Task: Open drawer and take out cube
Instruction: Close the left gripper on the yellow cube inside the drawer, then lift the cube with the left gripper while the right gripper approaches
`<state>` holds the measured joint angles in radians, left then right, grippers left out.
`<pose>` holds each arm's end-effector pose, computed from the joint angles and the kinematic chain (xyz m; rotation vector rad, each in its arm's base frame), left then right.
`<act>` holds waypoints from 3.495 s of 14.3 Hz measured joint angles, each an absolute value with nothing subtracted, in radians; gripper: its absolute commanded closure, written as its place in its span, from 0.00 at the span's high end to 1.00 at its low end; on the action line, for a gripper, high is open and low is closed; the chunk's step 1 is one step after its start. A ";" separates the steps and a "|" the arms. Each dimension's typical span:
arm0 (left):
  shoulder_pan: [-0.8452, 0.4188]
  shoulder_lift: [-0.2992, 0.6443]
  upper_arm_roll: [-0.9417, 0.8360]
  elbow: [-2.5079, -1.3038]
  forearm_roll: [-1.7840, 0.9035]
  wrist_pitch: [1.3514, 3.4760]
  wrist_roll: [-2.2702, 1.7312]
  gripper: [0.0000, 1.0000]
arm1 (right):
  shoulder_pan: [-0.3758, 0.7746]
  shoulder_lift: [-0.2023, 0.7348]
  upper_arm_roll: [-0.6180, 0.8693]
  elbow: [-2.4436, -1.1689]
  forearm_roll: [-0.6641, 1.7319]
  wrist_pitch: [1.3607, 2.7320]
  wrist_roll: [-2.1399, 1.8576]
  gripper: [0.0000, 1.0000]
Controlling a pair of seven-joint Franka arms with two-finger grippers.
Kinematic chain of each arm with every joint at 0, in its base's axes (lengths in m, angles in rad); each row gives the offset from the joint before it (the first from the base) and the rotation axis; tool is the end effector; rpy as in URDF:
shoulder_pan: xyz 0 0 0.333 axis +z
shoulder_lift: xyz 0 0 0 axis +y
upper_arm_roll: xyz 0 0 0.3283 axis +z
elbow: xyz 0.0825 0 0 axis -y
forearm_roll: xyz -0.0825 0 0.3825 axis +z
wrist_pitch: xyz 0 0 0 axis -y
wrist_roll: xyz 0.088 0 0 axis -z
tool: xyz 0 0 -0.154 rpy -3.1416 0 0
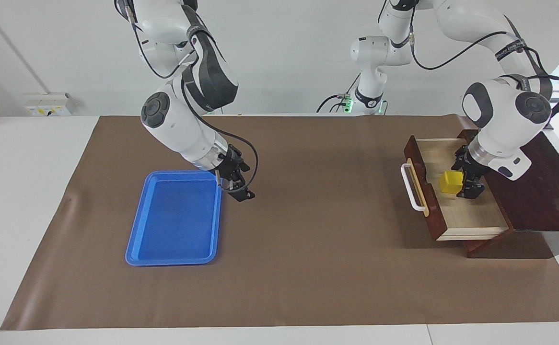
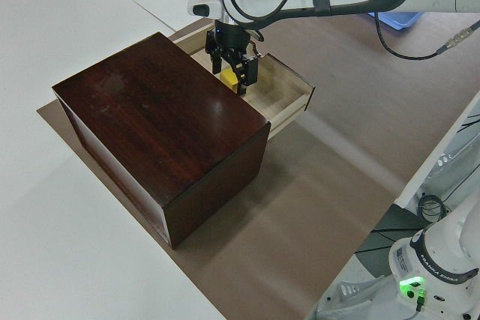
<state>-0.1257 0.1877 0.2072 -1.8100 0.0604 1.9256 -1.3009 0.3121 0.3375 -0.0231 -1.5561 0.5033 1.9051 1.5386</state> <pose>0.5990 0.0511 0.3997 -2.3548 -1.8989 0.0031 0.6255 0.2463 0.4327 -2.1295 1.8186 0.5187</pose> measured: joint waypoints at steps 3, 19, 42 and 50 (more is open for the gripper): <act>-0.126 0.186 0.216 -1.812 0.060 1.929 -1.318 1.00 | 0.312 0.338 -0.023 -1.557 0.503 1.905 1.538 0.96; -0.128 0.190 0.207 -1.757 0.059 1.913 -1.407 0.00 | 0.312 0.338 -0.024 -1.561 0.503 1.905 1.521 0.96; -0.257 0.348 -0.383 -1.353 0.163 1.708 -2.502 0.00 | 0.387 0.341 -0.023 -1.509 0.449 1.883 1.521 0.95; -0.257 0.358 -0.411 -1.353 0.190 1.740 -2.550 0.00 | 0.427 0.544 -0.025 -1.170 0.442 1.776 1.621 0.92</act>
<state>-0.2566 0.3582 -0.4110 -1.3533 0.1903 1.7397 -2.5503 0.4270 0.5437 -0.0246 -1.1700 0.4420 1.7762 1.6214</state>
